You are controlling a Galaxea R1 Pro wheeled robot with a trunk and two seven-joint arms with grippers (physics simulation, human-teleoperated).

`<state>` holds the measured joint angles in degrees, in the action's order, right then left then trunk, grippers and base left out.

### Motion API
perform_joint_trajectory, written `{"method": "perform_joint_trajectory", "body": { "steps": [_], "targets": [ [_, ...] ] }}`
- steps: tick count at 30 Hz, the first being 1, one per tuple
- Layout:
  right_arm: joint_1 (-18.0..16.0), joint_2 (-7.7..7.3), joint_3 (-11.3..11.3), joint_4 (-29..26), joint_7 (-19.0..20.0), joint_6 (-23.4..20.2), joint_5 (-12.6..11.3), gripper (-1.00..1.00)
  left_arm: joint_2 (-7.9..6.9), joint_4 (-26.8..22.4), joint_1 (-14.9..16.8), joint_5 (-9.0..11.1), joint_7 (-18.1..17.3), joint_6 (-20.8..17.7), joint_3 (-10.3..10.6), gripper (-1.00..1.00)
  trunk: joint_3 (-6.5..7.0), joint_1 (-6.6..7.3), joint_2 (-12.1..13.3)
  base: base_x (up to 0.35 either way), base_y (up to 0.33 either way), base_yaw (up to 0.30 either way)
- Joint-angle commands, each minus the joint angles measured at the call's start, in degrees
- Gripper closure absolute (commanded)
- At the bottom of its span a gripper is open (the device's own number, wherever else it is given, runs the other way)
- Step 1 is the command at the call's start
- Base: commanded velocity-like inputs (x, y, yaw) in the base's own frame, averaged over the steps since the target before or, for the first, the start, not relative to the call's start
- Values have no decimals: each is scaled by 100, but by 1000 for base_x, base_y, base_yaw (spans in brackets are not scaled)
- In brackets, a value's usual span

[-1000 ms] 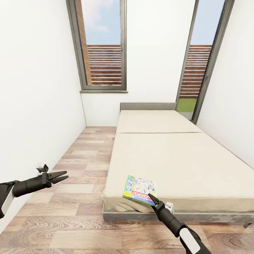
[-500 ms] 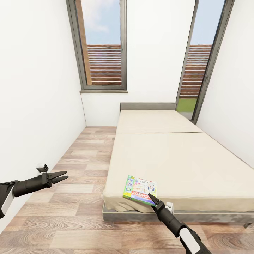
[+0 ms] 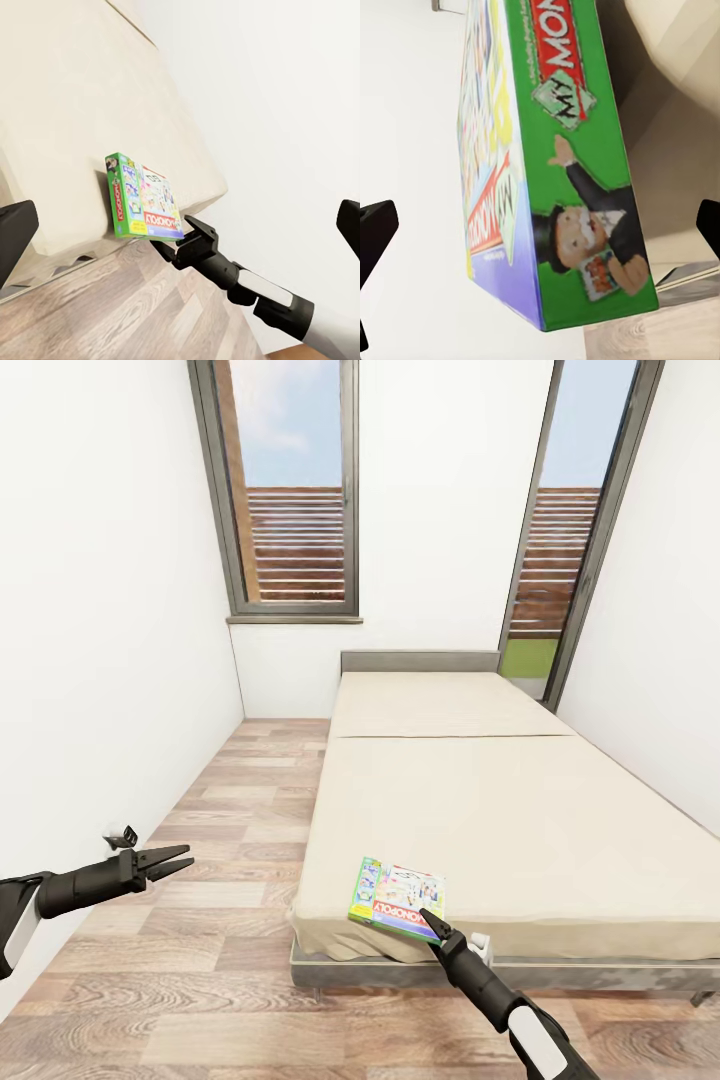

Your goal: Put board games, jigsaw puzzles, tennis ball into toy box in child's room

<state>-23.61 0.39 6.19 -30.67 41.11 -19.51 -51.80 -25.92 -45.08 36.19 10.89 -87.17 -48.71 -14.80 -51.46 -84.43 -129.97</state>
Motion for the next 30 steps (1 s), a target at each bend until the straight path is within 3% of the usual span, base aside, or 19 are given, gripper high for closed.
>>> {"method": "perform_joint_trajectory", "body": {
  "steps": [1, 30],
  "targets": [
    [-3, 4, 23, 3, 11, -52, -36, -100, -1, 0, 3, 1, -20, -60, -1, -100, -5, 1, -2, 0, 0, 0],
    [-3, 83, 23, 3, 6, -85, -39, -100, -1, 0, 3, 2, -20, -53, 0, -100, -5, 1, -2, 0, 0, 0]
  ]
}}
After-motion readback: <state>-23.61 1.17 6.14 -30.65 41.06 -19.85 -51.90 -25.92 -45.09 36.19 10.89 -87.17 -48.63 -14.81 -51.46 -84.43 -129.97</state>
